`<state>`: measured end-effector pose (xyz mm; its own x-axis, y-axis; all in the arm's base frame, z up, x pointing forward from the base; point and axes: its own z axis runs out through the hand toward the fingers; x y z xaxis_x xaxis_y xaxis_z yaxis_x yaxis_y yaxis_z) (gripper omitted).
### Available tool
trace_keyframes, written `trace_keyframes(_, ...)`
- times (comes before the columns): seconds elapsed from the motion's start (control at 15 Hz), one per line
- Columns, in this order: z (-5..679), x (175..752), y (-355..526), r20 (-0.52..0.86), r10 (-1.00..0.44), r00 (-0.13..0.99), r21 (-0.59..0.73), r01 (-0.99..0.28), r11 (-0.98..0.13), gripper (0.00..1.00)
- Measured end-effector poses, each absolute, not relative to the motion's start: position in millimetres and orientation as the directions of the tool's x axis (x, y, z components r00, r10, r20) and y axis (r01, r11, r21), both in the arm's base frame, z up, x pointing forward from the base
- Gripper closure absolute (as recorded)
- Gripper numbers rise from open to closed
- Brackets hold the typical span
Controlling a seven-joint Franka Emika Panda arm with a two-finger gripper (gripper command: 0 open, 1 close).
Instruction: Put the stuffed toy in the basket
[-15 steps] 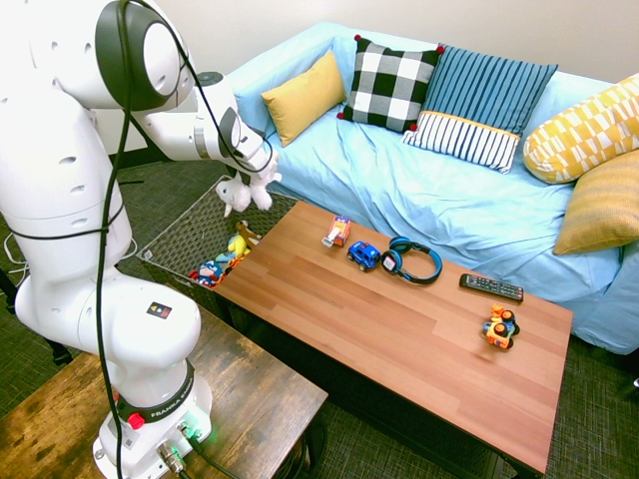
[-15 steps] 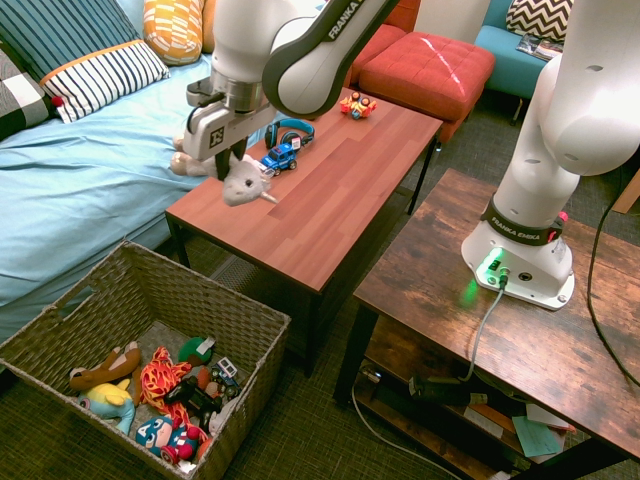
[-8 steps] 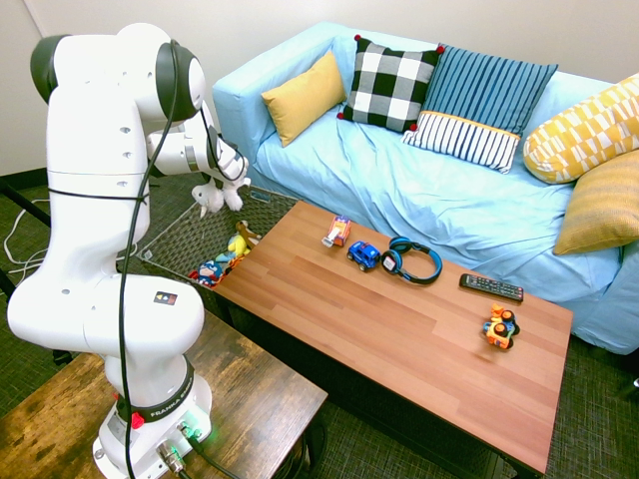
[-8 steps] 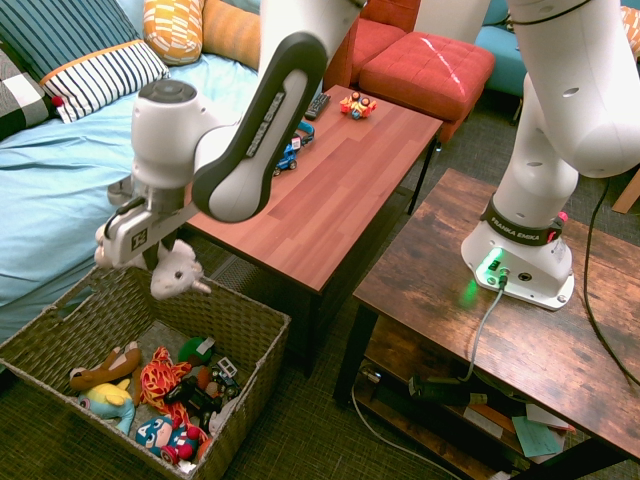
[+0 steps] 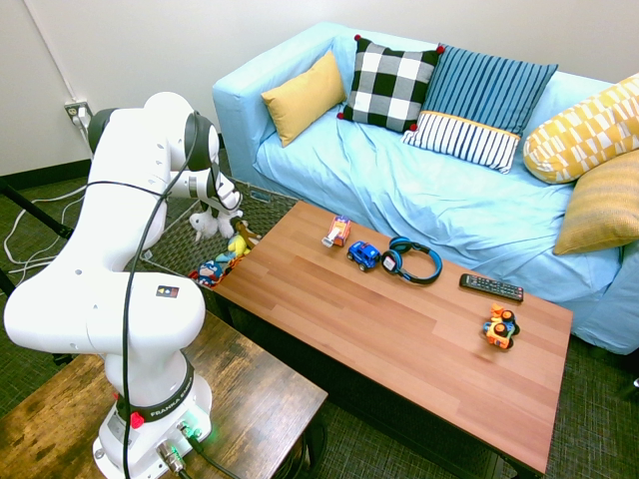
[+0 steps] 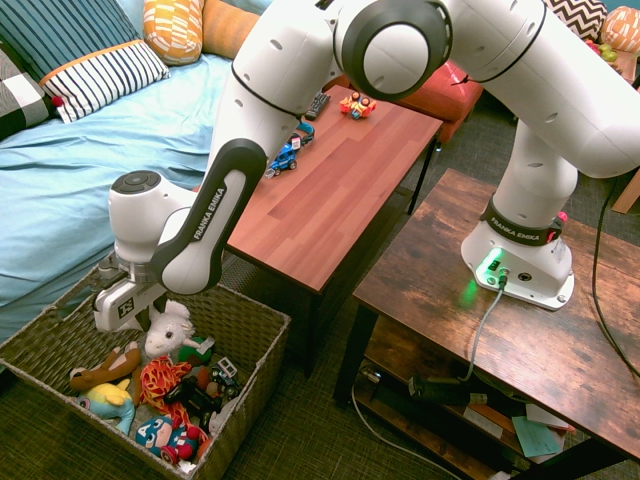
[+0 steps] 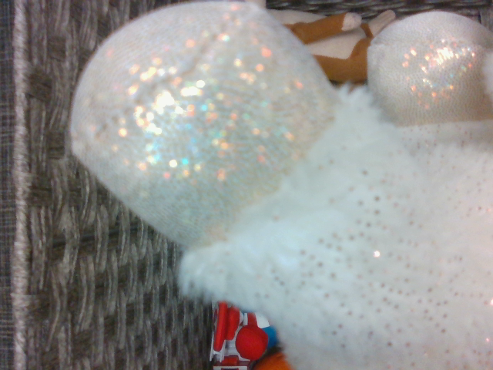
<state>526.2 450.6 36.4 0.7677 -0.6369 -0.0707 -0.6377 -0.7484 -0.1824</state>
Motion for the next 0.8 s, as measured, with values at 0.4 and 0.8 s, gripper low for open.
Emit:
trace_keyframes(0.4,31,536,446,-0.069,-0.646,0.761,-0.169,-0.647,-0.744,0.00)
trace_keyframes(0.8,32,543,439,-0.055,-0.648,0.760,-0.166,-0.647,-0.744,0.00)
